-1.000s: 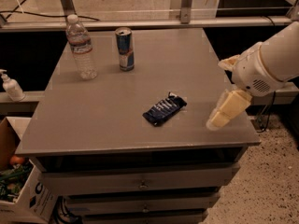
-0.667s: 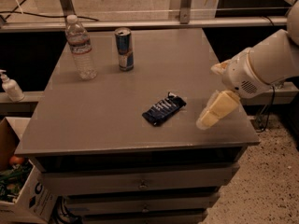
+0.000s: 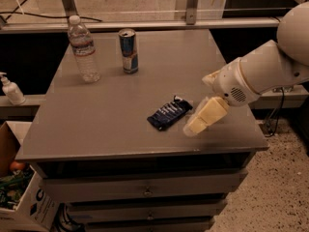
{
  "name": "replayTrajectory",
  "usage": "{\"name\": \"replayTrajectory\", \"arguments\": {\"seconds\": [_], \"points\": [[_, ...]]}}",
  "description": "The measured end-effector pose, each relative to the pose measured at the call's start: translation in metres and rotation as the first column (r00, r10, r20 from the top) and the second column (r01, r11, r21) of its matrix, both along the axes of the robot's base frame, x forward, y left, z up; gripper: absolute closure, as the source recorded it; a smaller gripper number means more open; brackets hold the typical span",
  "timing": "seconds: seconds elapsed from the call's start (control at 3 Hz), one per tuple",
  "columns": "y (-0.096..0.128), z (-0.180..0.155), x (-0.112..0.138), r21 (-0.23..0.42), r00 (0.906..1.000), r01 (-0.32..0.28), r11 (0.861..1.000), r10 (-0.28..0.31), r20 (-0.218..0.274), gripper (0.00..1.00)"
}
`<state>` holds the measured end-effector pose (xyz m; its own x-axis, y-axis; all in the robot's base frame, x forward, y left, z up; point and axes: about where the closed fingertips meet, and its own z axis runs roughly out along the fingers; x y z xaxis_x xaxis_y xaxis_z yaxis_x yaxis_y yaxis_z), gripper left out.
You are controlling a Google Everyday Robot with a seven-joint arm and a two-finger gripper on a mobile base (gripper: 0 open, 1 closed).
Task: Move rxbar blueberry near water bottle
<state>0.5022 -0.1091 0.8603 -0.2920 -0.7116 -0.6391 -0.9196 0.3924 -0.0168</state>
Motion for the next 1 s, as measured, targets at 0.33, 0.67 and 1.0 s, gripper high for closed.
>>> {"name": "replayTrajectory", "arguments": {"seconds": [0.33, 0.67, 1.0], "points": [[0.0265, -0.0057, -0.0044, 0.068, 0.9994, -0.033, 0.997, 0.033, -0.004, 0.00], [0.0266, -0.0057, -0.0044, 0.068, 0.9994, -0.033, 0.997, 0.033, -0.004, 0.00], [0.0334, -0.0128, -0.0031, 0.077, 0.9989, -0.043, 0.996, 0.041, 0.021, 0.00]]}}
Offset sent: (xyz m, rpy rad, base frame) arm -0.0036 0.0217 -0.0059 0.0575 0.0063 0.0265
